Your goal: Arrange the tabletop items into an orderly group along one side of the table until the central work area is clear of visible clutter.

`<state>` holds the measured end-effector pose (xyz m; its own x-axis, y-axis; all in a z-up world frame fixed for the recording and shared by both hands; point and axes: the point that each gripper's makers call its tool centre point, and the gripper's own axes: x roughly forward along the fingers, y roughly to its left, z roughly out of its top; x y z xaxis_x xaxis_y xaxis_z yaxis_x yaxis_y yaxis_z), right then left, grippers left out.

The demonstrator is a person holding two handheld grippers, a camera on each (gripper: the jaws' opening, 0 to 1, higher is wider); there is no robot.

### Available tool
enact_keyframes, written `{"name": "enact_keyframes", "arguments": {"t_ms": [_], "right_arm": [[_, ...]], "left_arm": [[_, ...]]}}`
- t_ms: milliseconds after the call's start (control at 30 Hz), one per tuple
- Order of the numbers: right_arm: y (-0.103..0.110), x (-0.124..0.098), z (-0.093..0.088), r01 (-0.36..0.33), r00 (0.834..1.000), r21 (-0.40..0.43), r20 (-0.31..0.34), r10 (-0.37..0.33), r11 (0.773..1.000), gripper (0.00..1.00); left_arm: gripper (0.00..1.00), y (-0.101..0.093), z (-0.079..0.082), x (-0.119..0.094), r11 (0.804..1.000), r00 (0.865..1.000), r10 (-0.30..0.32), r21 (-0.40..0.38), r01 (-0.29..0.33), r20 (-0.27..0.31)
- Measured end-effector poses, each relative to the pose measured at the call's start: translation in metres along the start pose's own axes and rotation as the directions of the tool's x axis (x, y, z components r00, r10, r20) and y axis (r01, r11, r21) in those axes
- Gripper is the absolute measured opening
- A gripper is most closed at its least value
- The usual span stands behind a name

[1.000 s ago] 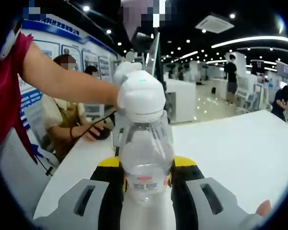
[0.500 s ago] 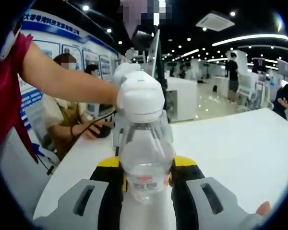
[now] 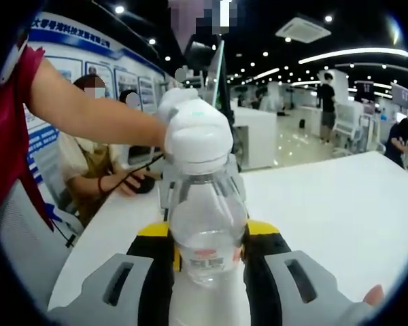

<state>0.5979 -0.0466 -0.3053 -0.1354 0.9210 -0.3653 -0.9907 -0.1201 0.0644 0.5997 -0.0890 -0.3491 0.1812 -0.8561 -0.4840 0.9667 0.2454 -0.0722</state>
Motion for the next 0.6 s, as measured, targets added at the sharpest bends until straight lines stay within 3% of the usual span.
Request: {"name": "enact_keyframes", "arguments": {"t_ms": [267,600], "right_arm": [[0.0,0.0,-0.003,0.005,1.0,0.03,-0.016,-0.004,1.0,0.41],[-0.005,-0.007,0.002,0.047,0.999,0.061,0.005,-0.047,0.997,0.55]], "left_arm": [[0.43,0.0,-0.007,0.0,1.0,1.0,0.002,-0.026,-0.003,-0.027],[0.54,0.002,-0.009,-0.004,0.996,0.999,0.027,-0.082,-0.03,-0.033]]}}
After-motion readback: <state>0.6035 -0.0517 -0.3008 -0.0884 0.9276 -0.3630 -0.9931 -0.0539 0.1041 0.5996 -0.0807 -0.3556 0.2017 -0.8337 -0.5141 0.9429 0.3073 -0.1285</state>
